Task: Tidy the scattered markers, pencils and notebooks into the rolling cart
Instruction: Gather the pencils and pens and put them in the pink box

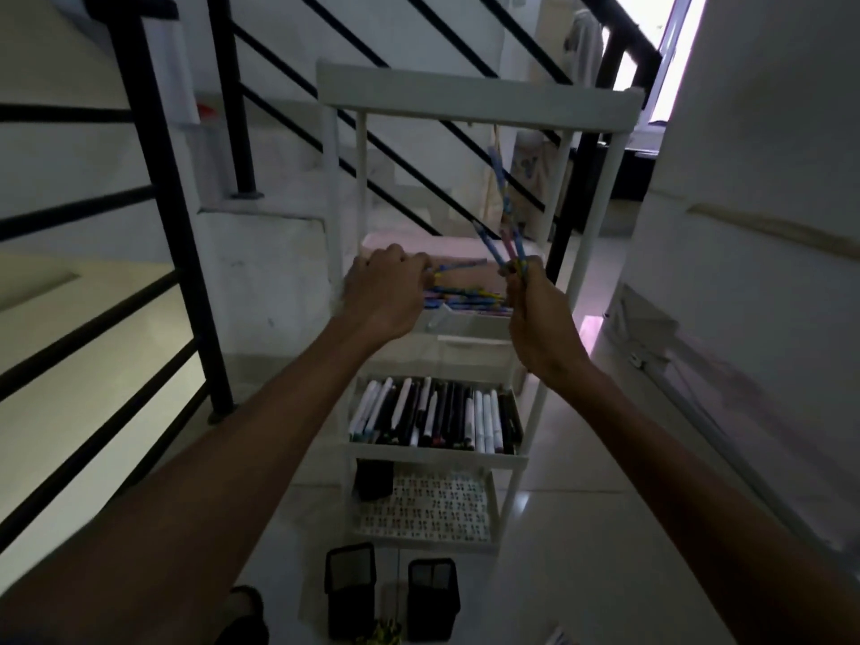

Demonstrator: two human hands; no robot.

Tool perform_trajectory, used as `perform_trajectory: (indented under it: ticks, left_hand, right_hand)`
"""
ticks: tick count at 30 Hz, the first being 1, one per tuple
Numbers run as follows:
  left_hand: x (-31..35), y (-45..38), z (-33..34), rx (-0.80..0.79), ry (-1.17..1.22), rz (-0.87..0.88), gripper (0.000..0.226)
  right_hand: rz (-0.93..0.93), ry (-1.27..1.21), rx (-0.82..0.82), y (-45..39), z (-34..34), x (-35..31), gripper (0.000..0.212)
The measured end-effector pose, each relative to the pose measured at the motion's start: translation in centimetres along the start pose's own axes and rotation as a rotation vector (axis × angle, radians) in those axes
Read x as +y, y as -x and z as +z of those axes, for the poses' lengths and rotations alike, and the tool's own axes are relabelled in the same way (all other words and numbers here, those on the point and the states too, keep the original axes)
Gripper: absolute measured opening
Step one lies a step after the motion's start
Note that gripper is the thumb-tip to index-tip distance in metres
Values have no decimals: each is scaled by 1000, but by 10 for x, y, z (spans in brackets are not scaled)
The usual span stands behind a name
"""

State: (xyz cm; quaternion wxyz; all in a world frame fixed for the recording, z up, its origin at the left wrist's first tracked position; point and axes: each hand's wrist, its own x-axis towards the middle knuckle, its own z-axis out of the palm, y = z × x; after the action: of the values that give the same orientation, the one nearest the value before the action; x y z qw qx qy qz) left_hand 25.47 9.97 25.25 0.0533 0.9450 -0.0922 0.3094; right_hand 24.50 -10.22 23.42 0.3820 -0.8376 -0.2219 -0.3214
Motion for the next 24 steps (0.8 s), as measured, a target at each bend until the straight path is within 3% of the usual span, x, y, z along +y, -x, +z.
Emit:
perform_trajectory:
  ticks: [2, 4, 6, 8, 10, 12, 15, 18, 24]
  left_hand:
    - [-2, -15, 7, -58, -56, 19, 35]
    - [-8, -21, 16, -82, -24, 17, 38]
    - [-15, -15, 24, -8, 27, 10, 36]
    - [-21, 1, 26, 147, 127, 8, 27]
    - [-24, 20, 24, 279, 241, 27, 16]
    - [-25, 33, 21, 339, 255, 76, 11]
    - [-25, 41, 24, 361, 193, 137, 21]
    - [-28, 41, 31, 265, 204, 174, 44]
    - [-33, 37, 42, -60, 176, 67, 60]
  right_hand:
    - [160, -109, 6, -22, 6, 2, 31]
    - [223, -78, -99, -39, 10, 3, 42]
    - [84, 264, -296, -54, 10, 0, 35]
    - [-58, 542, -393, -67, 13, -4, 28]
    - [-92, 561, -469, -73, 23, -5, 29]
    - [-163, 585, -550, -76, 40, -3, 45]
    - [-247, 622, -548, -75, 60, -5, 43]
    - [-237, 582, -555, -71, 66, -1, 38]
    - [-164, 513, -555, -46, 48, 11, 54]
